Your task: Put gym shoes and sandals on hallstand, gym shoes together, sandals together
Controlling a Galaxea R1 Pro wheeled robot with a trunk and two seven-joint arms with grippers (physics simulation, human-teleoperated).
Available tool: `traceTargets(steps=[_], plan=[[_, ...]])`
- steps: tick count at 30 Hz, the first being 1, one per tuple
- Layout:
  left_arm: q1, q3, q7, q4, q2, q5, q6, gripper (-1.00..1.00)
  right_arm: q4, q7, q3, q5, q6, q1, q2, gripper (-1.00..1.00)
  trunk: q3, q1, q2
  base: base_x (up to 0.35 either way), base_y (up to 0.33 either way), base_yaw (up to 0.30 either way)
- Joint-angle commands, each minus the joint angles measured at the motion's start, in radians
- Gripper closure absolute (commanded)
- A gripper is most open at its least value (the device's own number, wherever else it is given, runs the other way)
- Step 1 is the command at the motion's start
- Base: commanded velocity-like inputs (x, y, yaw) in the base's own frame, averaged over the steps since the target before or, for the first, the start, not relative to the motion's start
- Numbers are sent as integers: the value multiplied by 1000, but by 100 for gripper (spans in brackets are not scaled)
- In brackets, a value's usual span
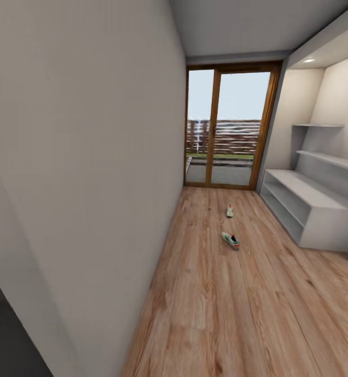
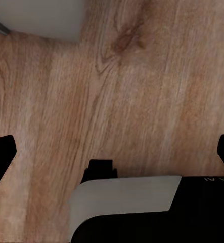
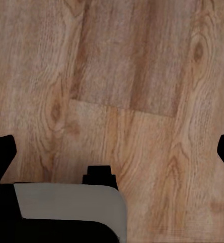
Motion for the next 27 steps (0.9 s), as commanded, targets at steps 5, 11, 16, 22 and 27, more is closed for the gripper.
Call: traceTargets(steps=[5,11,16,22,27], plan=[[-39,0,2,-8,-3,0,0,-100,-66,-1,-6,0,0,0,-2,-100,-1,0,0,303,-107,0],[-123,1,2,-11,1,0,-1,-100,-187,-1,-33,-2,1,0,-2,-100,-1,0,0,303,-107,0],[-173,1,3,-12,5,-1,-12,-100,-243,-1,-40,-6,-20,-1,-2,-100,-1,0,0,301,-114,0],[-181,3,1,-8,15,-3,-78,-100,-225,1,-42,-20,-120,-1,-2,-100,-1,0,0,287,-153,0],[-178,4,2,1,22,-4,-104,-100,-162,2,-42,-20,-181,-1,-2,-100,-1,0,0,282,-168,0]])
